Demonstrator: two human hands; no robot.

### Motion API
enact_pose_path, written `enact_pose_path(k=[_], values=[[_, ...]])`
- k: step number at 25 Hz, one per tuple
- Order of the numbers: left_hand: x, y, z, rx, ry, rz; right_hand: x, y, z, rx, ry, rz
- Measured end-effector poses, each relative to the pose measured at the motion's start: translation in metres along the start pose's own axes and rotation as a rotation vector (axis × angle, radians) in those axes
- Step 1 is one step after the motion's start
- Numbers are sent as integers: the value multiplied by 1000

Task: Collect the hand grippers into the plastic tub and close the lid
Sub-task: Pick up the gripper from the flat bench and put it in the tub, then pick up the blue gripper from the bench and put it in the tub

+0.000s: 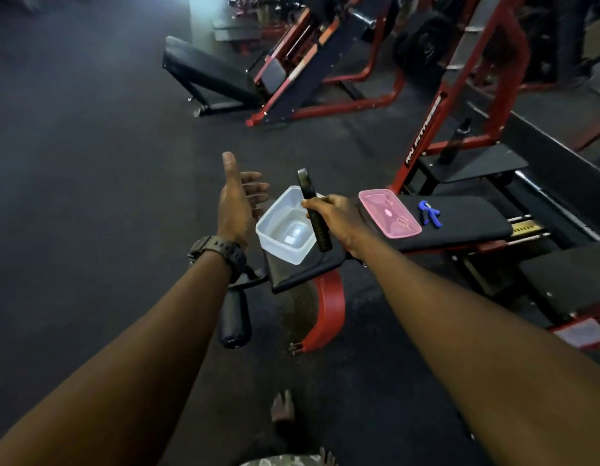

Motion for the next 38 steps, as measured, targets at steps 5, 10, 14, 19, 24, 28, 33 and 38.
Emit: enact_pose_path(k=[5,10,14,19,24,28,33,38], values=[[105,20,15,-31,-40,-55,101,17,-51,-127,56,77],[192,33,47,-22,-137,-114,177,46,-111,-452,130,238],[243,26,80,-4,-204,-136,226,81,-165,-704,110,319],[281,13,126,-10,-245,-210,250,125,-234,-888,18,437],[295,10,160,4,-258,-300,241,157,-292,-994,26,561],[300,15,151,23,-244,-306,245,153,-291,-889,25,577],[305,46,95,-3,-154,-231,290,78,-232,-318,256,218],[298,117,-2,59,-62,-79,321,-39,-134,40,207,-148]])
Point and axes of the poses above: each hand's wrist, its own x-axis towards the middle knuckle, its own y-axis out of the palm, z = x × y, the point moved 5 cm from there along x, towards the middle knuckle, and after that the axes turned 11 degrees about -y, right-handed, at the moved point
